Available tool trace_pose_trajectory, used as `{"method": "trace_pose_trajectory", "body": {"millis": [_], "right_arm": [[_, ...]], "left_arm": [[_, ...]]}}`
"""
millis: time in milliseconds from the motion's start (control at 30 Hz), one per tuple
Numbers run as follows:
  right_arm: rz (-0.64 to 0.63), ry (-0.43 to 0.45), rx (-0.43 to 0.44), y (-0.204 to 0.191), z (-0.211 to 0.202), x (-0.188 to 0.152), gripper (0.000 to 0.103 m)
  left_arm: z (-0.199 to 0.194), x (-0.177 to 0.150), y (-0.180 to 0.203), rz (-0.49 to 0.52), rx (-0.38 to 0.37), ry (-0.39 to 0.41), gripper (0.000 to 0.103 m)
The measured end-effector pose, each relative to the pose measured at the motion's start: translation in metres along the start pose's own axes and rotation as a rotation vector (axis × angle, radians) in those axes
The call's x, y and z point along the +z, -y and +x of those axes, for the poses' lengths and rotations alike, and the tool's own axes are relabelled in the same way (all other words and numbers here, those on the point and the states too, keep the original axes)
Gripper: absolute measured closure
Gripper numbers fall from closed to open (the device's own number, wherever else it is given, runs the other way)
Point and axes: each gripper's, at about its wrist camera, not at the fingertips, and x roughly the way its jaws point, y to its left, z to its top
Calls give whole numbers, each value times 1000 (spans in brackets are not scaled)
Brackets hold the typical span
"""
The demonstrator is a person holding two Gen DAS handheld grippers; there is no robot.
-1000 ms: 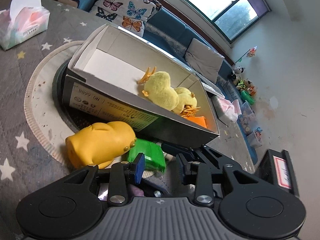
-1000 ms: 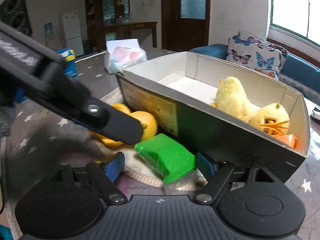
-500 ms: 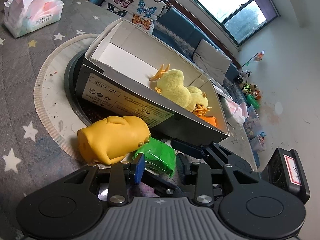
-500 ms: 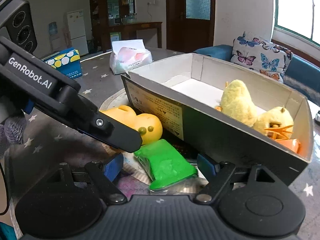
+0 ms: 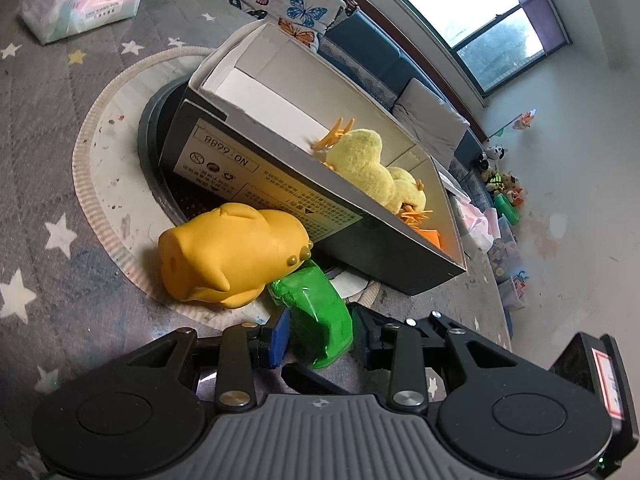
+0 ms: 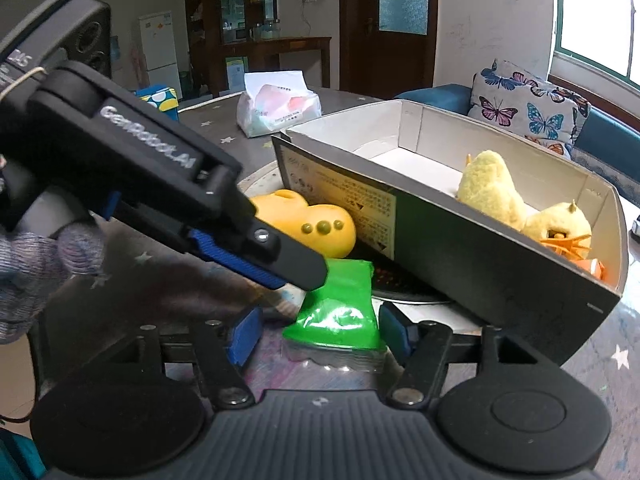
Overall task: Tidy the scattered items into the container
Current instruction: 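Lower the left tool onto the green clay pack and close on it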
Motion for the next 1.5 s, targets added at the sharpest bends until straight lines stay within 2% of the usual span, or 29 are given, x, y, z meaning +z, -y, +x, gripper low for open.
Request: {"method": "trace_pose_trajectory", "body": {"millis": [267,400,1033,1100,1500], "right_arm": [[56,6,-18,3,6,4,39],[70,-1,-13,3,6,3,52],[122,7,-18,3,-9,-7,55],[121,7,-19,2,-11,-8,55],[150,22,-43,5,-22,-15,56]], "left_arm": [[6,-1,-4,-32,9,-6,67],[7,-1,-5,-36,6,-6,67],[18,-6,1,-21,-2,-34,67],[19,-7,3,-12,2,-38,70],[20,-12,14,13,-2,-49,75]]}}
